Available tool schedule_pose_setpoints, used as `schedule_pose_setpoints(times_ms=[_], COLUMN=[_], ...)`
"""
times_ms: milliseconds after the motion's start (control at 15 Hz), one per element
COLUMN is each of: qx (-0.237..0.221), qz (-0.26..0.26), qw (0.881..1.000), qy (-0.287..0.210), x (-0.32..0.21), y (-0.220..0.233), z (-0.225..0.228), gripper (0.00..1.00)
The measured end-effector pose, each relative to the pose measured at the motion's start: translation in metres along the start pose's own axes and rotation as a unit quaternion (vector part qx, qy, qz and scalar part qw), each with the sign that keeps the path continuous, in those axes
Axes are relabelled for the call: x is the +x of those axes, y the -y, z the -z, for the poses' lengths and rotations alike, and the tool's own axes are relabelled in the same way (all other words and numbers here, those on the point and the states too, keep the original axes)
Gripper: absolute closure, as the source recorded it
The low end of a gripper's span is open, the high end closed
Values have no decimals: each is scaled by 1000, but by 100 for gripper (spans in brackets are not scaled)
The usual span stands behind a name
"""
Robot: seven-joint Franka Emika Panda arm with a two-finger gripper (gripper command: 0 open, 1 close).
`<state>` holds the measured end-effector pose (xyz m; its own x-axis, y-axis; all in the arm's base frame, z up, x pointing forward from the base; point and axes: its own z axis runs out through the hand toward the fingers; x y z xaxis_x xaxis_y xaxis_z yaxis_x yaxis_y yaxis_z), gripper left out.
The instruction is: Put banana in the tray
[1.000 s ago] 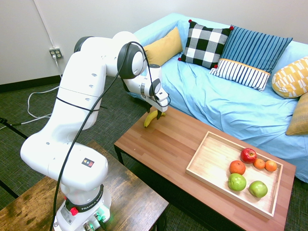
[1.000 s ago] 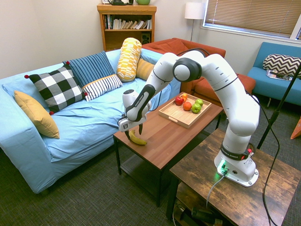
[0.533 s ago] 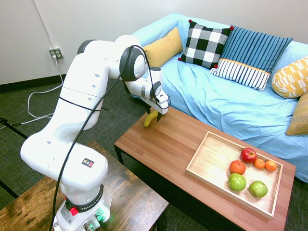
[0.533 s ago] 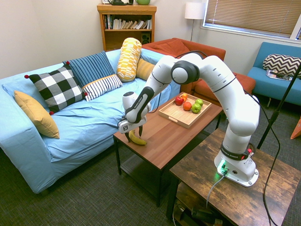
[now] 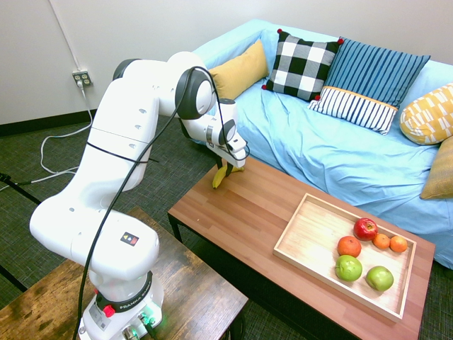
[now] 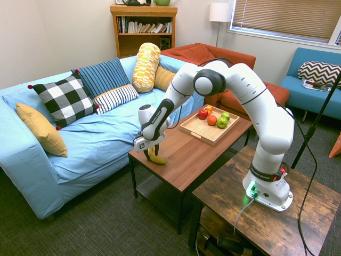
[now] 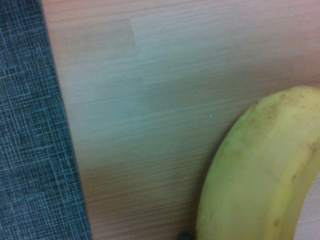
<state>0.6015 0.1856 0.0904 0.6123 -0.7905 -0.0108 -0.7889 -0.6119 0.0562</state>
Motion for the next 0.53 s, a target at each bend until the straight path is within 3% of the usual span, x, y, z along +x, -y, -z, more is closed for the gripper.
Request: schedule_pose_setpoints(times_ms=[333,533], qx=[5,23], qz=[11,6], qw=[1000,1000], qy=[-2,-17], x=[1,19], y=[0,-9], z=[11,60], gripper=[100,100])
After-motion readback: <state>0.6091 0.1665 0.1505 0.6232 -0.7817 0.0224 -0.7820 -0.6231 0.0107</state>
